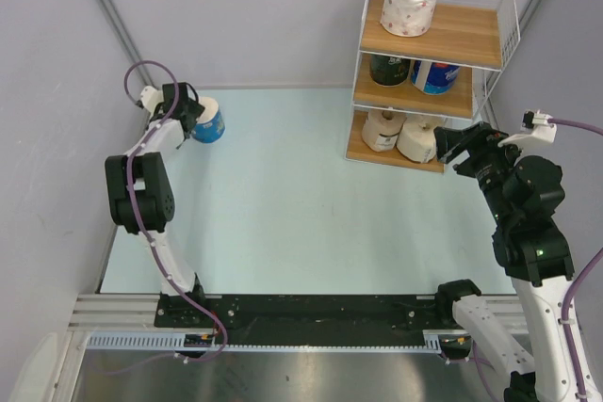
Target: Place and organize the paper towels onto the shelf
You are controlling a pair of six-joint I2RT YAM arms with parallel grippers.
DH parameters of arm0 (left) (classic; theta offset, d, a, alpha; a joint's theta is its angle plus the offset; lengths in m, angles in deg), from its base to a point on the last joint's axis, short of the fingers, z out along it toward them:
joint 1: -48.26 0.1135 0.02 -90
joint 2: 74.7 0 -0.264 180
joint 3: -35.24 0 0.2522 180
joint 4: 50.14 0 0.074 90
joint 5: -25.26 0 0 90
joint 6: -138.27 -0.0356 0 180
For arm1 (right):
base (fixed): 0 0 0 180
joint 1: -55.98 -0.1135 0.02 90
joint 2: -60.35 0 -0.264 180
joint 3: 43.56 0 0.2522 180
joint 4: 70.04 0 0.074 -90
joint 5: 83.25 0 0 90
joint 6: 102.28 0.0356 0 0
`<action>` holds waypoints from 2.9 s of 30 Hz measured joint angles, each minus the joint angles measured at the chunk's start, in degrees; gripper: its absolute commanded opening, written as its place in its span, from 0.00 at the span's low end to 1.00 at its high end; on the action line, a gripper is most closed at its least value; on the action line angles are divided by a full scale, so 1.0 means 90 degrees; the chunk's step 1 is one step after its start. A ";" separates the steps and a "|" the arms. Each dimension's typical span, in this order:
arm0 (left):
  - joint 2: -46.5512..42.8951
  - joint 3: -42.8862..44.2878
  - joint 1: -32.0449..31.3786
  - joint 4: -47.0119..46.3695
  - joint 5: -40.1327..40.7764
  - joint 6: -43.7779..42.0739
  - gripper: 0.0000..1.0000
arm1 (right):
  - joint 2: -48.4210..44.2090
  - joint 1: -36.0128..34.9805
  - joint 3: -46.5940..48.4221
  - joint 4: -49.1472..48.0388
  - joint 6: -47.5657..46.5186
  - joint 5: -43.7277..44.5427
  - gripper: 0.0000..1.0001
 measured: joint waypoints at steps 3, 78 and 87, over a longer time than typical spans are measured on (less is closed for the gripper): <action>0.0160 0.0010 0.0000 -0.0124 -0.0117 0.0044 0.98 | -0.0046 0.0000 -0.0002 0.0005 -0.0002 0.0002 0.80; -0.3113 -0.3434 -0.6407 -0.0347 -0.3298 -0.2033 0.73 | 0.2142 -0.2446 -0.0925 0.0379 -0.0940 -0.1163 0.86; -0.3713 -0.3228 -0.6394 -0.0151 -0.2569 -0.2191 0.82 | 0.2489 -0.3640 -0.1231 0.0367 -0.0874 -0.0877 0.86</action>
